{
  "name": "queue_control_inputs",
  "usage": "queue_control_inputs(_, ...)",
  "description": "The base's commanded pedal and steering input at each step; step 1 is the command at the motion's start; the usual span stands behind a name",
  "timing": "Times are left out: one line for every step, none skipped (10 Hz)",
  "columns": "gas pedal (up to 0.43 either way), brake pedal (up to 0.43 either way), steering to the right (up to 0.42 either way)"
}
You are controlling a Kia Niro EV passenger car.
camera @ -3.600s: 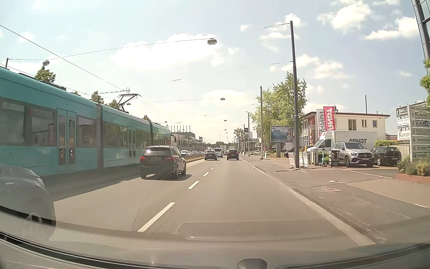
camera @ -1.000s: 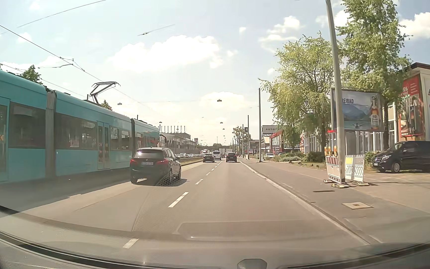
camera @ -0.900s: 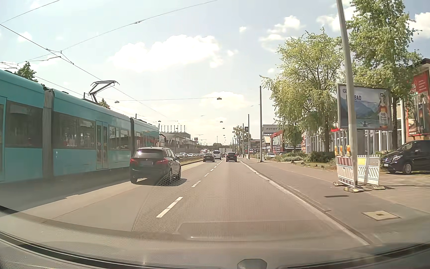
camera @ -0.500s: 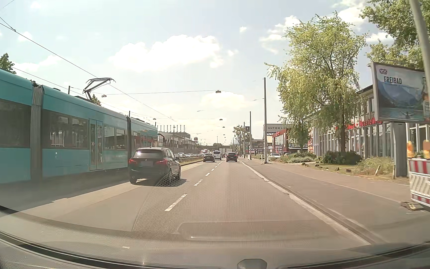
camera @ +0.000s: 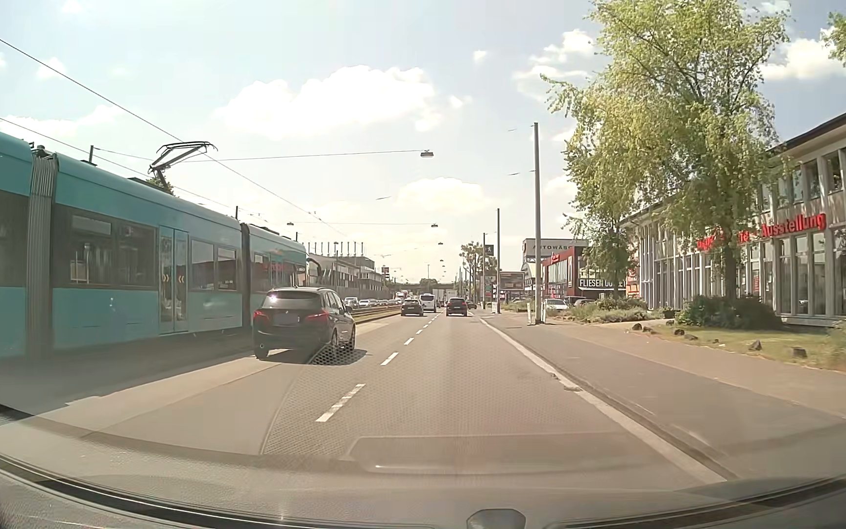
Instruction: Follow the waypoints while adhering to traffic rules and regulations
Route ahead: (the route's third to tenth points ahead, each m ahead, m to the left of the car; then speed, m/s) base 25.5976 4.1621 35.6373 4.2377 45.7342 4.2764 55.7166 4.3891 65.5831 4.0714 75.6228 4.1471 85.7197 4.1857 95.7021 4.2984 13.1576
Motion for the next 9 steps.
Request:
queue_control_inputs(0.13,0.03,-0.001)
queue_control_inputs(0.13,0.03,-0.001)
queue_control_inputs(0.13,0.03,-0.002)
queue_control_inputs(0.13,0.03,-0.001)
queue_control_inputs(0.13,0.03,-0.001)
queue_control_inputs(0.13,0.03,-0.001)
queue_control_inputs(0.13,0.03,-0.001)
queue_control_inputs(0.13,0.03,-0.001)
queue_control_inputs(0.13,0.03,-0.001)
